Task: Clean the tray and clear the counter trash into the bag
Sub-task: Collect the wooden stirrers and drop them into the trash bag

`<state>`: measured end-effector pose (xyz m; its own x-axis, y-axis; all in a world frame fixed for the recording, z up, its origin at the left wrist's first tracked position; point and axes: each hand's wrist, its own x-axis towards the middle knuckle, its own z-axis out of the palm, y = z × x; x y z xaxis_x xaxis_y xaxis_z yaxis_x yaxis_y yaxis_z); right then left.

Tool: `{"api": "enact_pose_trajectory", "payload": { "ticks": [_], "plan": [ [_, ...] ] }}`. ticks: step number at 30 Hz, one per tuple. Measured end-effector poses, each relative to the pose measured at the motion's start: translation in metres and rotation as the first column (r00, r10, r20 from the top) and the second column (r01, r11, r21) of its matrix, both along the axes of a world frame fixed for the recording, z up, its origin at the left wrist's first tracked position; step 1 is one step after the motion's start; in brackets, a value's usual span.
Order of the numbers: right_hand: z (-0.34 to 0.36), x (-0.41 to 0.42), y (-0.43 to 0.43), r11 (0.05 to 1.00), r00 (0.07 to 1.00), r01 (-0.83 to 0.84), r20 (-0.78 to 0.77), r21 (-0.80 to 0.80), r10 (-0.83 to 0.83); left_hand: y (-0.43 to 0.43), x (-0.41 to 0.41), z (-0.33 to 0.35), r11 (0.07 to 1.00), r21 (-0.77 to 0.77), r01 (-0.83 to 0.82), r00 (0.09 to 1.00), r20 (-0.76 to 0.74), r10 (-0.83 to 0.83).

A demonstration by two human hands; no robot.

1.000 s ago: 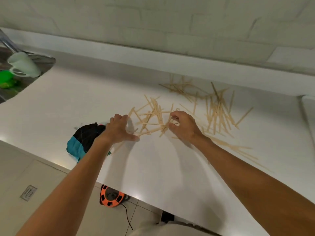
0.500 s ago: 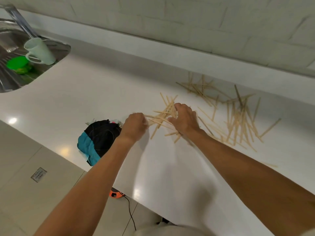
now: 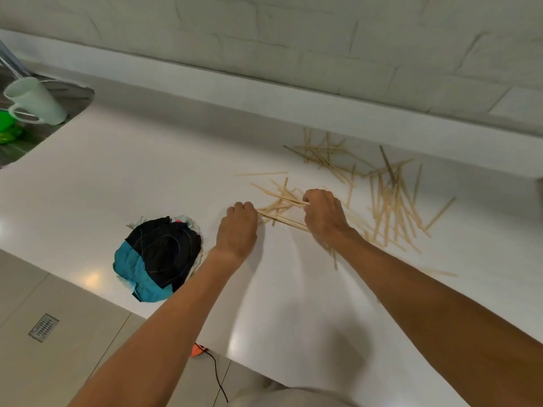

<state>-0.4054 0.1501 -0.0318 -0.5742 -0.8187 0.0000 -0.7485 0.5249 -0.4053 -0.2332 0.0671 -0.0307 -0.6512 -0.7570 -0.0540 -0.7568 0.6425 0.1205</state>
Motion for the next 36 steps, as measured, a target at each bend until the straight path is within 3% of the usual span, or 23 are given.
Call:
{"api": "enact_pose_trajectory", "payload": {
  "ticks": [5,10,13,21,29,36],
  "plan": [
    [-0.002,-0.005,0.014,1.0,0.998,-0.021,-0.061,0.015,0.022,0.008,-0.002,-0.001,0.995,-0.066,0.079,0.997,0.0,-0.08],
    [-0.002,-0.011,0.029,0.999,0.999,0.038,0.001,-0.009,-0.038,0.017,-0.005,0.001,0.99,-0.128,0.056,0.997,0.066,-0.048],
    [0.004,-0.015,0.038,0.992,0.994,0.071,0.089,-0.105,-0.062,0.019,-0.007,0.002,0.993,-0.117,0.018,0.997,0.078,-0.009],
    [0.019,-0.033,0.055,0.915,0.901,0.298,0.397,-0.272,-0.175,0.015,-0.023,0.028,0.978,0.205,-0.027,0.984,-0.168,0.062],
    [0.025,-0.036,0.09,0.855,0.808,0.397,0.568,-0.334,-0.154,0.026,-0.048,0.05,0.962,0.211,0.175,0.928,-0.362,-0.09],
    [0.039,-0.047,0.137,0.795,0.71,0.51,0.684,-0.33,-0.171,0.04,-0.077,0.058,0.971,0.19,0.147,0.902,-0.428,-0.052]
  ]
}}
